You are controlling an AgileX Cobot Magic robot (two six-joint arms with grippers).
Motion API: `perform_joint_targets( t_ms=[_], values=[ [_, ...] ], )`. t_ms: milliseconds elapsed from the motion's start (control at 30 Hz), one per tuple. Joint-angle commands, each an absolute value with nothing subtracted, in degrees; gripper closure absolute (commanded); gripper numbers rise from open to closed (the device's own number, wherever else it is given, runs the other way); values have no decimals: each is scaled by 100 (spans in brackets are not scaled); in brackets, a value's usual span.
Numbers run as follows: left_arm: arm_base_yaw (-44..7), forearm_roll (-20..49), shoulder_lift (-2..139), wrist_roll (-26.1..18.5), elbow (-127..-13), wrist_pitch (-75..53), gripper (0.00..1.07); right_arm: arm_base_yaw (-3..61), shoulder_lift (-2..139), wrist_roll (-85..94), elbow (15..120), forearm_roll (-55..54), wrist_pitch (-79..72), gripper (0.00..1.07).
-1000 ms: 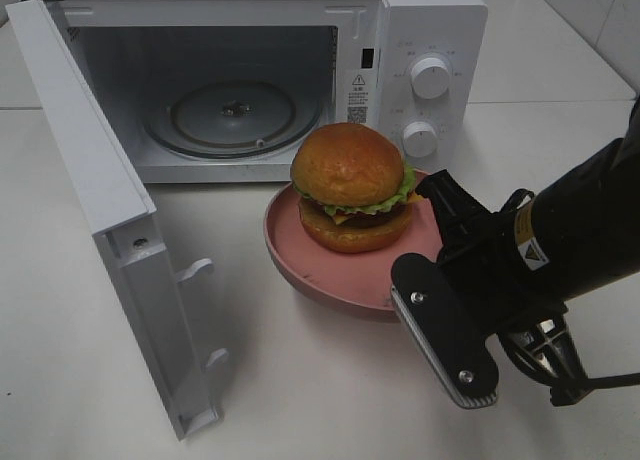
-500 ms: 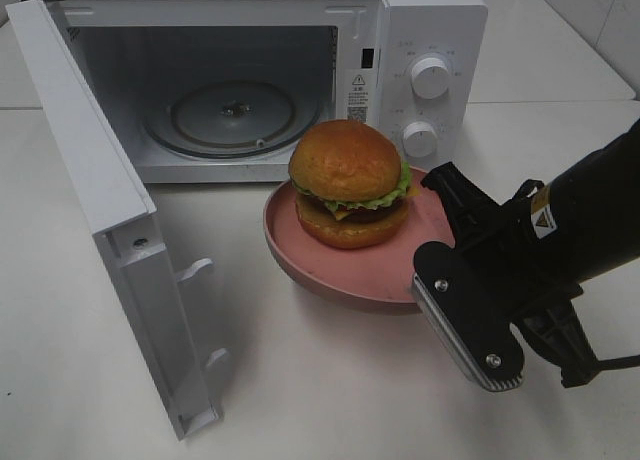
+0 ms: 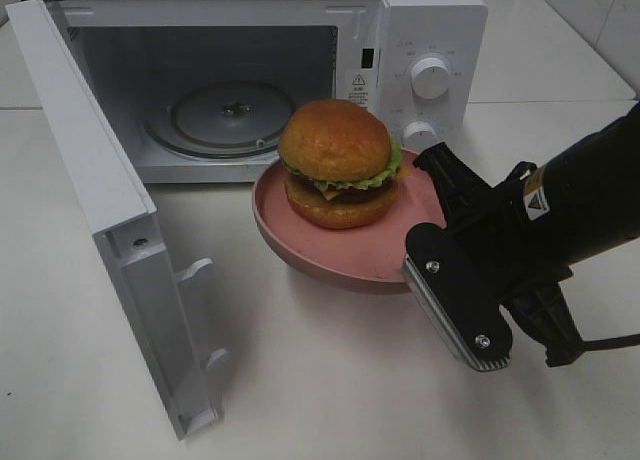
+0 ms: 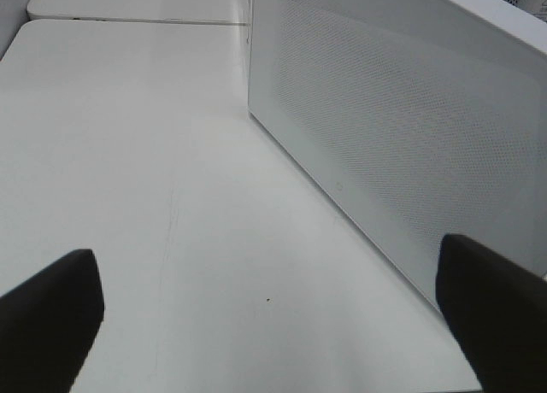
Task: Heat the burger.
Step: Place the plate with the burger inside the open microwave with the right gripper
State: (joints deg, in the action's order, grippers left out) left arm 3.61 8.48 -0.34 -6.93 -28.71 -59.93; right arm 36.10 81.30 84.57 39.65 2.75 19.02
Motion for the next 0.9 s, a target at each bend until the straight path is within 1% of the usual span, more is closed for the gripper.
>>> perform_joint_targets(
  t_ms=[33,100,400,633,900],
  values=[
    [350,900,-172,-676,-2848,-5947,9,3730,8096,8468,4125,418,1553,107],
    [350,900,-172,-676,-2848,-5947,9,3862,8182,8325,4263,556,1553,107],
    [350,900,-172,-676,-2848,-5947,9,3890,8606,8193,4727,556,1576,107],
    [350,900,-172,-676,-2848,-5947,9,4154,8984,8170,5059,659,1570,107],
    [350,900,-172,-676,-2848,-5947,9,4154,9408,7884,5586,728,1719,107]
  ],
)
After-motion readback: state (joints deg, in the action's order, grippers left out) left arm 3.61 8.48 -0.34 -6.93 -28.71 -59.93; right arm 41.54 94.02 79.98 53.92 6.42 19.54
